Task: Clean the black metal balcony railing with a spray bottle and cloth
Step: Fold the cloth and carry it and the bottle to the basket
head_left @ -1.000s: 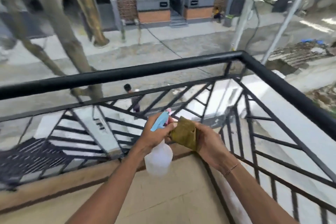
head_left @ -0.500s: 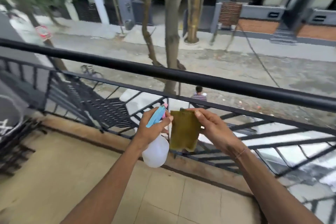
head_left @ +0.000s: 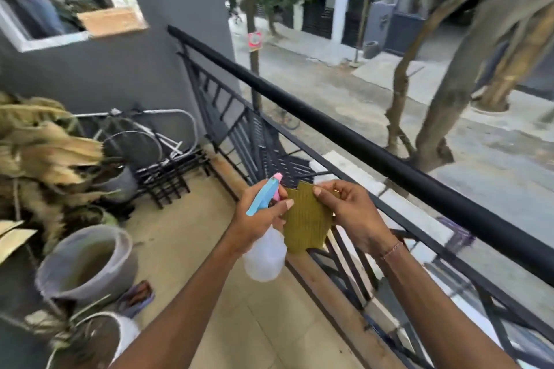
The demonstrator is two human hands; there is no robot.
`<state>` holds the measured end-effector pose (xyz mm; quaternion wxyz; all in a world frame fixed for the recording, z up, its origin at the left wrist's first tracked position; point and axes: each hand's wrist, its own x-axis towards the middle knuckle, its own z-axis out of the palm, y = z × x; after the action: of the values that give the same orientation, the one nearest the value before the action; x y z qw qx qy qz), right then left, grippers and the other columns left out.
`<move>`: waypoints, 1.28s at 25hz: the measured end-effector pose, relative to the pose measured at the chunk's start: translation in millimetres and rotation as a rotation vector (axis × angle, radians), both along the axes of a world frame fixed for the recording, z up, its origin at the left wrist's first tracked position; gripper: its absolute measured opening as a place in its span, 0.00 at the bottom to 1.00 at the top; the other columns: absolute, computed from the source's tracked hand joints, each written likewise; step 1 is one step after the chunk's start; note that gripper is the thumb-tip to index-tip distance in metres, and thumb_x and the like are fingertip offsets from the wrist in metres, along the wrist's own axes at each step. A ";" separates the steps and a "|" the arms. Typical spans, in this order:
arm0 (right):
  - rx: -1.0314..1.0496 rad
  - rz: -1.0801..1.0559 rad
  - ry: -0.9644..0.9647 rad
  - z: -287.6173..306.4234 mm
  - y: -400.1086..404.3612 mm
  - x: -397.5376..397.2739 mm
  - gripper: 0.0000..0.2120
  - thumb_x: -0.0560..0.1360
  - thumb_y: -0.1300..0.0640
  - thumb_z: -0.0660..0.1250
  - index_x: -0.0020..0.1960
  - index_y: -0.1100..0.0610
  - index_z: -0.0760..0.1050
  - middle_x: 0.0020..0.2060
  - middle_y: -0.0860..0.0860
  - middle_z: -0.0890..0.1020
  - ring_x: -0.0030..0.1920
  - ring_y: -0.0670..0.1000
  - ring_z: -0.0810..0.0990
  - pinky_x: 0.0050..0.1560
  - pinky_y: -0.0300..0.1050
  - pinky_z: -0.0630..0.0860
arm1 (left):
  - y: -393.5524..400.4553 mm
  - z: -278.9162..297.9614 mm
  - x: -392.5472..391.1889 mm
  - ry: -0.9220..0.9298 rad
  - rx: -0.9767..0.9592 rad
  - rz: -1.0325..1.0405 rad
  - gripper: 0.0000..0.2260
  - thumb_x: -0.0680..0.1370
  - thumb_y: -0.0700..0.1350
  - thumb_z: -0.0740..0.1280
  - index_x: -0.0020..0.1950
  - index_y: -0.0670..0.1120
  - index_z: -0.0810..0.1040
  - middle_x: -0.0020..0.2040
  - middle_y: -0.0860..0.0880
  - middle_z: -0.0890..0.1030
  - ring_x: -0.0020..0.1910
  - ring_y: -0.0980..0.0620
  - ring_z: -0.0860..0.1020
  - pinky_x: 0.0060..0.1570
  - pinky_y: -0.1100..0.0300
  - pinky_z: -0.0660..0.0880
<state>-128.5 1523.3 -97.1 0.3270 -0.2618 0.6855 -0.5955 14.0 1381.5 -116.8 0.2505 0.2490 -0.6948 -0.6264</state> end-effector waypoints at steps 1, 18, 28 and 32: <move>0.015 0.027 -0.031 1.8 -21.8 -4.6 0.06 0.79 0.53 0.70 0.48 0.55 0.83 0.43 0.53 0.86 0.45 0.52 0.83 0.51 0.59 0.81 | -13.7 3.1 1.3 0.011 -0.007 0.042 0.07 0.77 0.33 0.73 0.47 0.34 0.76 0.36 0.45 0.75 0.34 0.51 0.76 0.34 0.56 0.79; 0.028 0.227 -0.011 15.5 -399.7 -7.2 0.02 0.80 0.58 0.69 0.51 0.55 0.79 0.42 0.55 0.84 0.41 0.53 0.83 0.46 0.61 0.84 | -312.6 12.6 51.3 0.043 -0.143 0.494 0.04 0.78 0.34 0.72 0.49 0.37 0.78 0.39 0.45 0.77 0.37 0.49 0.79 0.35 0.57 0.80; 0.002 0.880 0.532 39.8 -605.7 -19.9 0.20 0.73 0.42 0.74 0.62 0.47 0.80 0.51 0.43 0.84 0.50 0.42 0.83 0.46 0.42 0.84 | -514.2 43.9 61.9 -0.029 -0.240 0.352 0.04 0.79 0.39 0.73 0.50 0.46 0.80 0.42 0.51 0.78 0.43 0.51 0.80 0.40 0.53 0.83; 0.101 0.977 0.940 35.0 -696.4 -44.6 0.32 0.62 0.39 0.80 0.63 0.48 0.79 0.52 0.43 0.83 0.52 0.42 0.81 0.56 0.37 0.79 | -594.4 43.8 58.1 -0.020 -0.198 0.377 0.04 0.79 0.37 0.73 0.49 0.44 0.80 0.42 0.50 0.78 0.43 0.52 0.80 0.40 0.51 0.83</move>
<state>-173.1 826.9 -62.1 0.2375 -0.7569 0.5847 -0.1697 72.1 787.1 -73.0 0.3794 0.3552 -0.6965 -0.4947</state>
